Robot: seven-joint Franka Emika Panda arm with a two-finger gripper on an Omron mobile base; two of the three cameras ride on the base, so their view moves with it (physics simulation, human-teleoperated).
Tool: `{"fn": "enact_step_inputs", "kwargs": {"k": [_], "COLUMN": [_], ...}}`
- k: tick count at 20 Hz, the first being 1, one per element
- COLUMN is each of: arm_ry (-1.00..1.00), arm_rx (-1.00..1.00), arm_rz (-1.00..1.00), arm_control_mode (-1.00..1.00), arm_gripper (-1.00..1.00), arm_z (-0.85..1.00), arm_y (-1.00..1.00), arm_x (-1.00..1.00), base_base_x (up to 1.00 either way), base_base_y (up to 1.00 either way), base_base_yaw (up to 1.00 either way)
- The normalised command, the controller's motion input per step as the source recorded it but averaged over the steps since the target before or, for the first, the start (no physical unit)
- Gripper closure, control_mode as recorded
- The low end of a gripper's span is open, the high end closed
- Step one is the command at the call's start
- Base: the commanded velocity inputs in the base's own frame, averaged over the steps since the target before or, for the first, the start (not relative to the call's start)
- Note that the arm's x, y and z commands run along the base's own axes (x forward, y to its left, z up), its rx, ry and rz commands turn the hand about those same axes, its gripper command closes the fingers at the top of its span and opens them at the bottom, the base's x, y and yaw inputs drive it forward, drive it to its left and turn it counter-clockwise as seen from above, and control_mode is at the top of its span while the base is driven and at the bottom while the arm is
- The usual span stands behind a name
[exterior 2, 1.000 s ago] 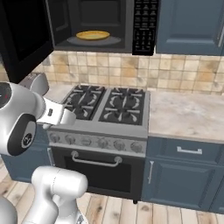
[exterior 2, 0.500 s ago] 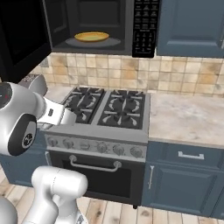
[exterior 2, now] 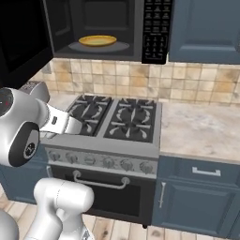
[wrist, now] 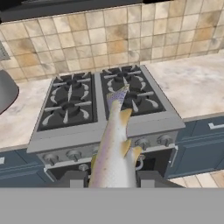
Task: Transport the fish from the fridge to the microwave and turn on the microwave.
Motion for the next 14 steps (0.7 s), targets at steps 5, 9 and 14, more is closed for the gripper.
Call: {"fn": "enact_step_inputs", "kwargs": {"k": [5, 9, 14], "arm_ry": [0.0, 0.0, 0.0], "arm_rx": [0.0, 0.0, 0.0], "arm_rz": [0.0, 0.0, 0.0], "arm_control_mode": [1.0, 1.0, 1.0], "arm_gripper": [1.0, 1.0, 1.0], "arm_z": [0.0, 0.0, 0.0], "arm_y": [0.0, 0.0, 0.0], "arm_x": [0.0, 0.0, 0.0], "base_base_x": [0.32, 0.29, 0.29], "base_base_y": [0.19, 0.21, 0.22], "base_base_yaw": [0.02, 0.02, 0.02]}}
